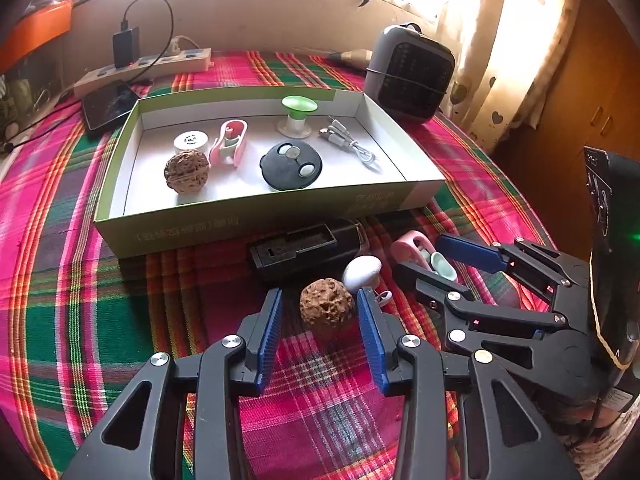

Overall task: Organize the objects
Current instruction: 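Close the left gripper on the walnut while right grasps the pink-and-mint case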

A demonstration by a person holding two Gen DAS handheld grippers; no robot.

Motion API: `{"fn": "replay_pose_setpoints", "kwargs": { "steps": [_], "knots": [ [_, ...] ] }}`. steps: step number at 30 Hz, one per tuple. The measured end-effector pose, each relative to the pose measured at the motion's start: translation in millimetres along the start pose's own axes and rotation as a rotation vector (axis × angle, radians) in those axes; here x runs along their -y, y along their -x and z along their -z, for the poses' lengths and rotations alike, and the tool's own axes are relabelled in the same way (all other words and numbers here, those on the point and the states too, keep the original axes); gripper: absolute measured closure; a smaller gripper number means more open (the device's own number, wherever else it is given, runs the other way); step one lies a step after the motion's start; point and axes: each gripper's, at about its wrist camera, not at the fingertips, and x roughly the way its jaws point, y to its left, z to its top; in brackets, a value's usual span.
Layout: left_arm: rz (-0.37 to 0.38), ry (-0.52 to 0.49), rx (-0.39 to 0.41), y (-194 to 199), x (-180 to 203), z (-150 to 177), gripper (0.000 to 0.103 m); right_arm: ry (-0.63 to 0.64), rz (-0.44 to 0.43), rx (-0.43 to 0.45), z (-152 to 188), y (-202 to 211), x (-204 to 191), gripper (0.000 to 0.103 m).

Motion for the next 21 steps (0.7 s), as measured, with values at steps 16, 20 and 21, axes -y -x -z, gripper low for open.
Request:
{"fn": "replay_pose_setpoints", "kwargs": {
  "steps": [16,20,21],
  "knots": [
    [-0.001,0.004,0.008,0.7,-6.0,0.8,0.078,0.0,0.005,0.0,0.6,-0.6,0.0,0.054],
    [0.0,0.003,0.008,1.6,-6.4,1.4,0.078,-0.003,0.007,0.001,0.7,-0.5,0.1,0.055],
    [-0.002,0.003,0.009,2.1,-6.3,1.6,0.078,-0.004,0.009,0.001,0.8,-0.4,-0.3,0.056]
  ]
}}
